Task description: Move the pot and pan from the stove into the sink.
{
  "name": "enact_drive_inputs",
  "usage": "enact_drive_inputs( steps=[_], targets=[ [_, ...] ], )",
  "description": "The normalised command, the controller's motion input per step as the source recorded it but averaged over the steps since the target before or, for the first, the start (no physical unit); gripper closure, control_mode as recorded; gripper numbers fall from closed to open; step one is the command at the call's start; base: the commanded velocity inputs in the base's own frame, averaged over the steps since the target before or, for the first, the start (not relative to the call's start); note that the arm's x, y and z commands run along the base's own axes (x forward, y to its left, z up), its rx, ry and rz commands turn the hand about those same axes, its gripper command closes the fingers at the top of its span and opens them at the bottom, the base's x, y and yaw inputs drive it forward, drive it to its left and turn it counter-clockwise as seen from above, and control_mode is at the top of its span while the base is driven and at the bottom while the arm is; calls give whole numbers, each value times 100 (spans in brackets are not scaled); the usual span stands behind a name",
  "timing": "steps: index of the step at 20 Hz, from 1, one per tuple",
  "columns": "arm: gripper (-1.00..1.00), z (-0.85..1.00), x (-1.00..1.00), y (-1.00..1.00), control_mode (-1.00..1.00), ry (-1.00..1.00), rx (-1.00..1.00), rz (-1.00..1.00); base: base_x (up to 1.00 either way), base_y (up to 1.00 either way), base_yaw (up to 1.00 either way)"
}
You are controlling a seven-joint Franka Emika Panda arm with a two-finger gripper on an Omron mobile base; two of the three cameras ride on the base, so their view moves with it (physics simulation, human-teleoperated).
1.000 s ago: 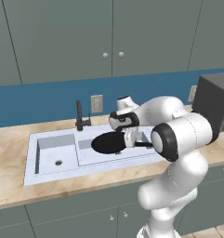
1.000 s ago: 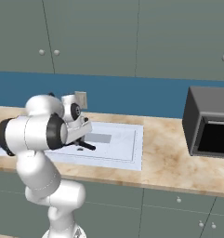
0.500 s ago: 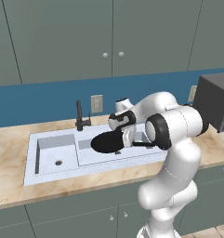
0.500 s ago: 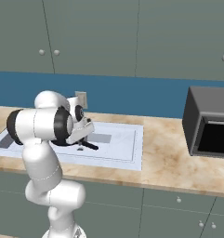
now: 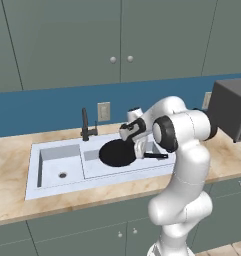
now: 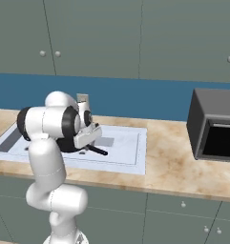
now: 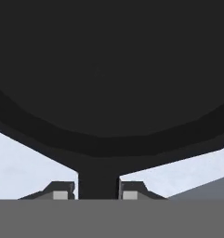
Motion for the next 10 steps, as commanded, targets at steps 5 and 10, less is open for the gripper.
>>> enact_drive_inputs(
  steps=[5, 10],
  targets=[
    [100, -3, 24, 4, -100, 1, 0, 0, 0, 0, 0],
    [-100, 0, 17, 14, -100, 0, 0, -1, 0, 0, 0]
  ],
)
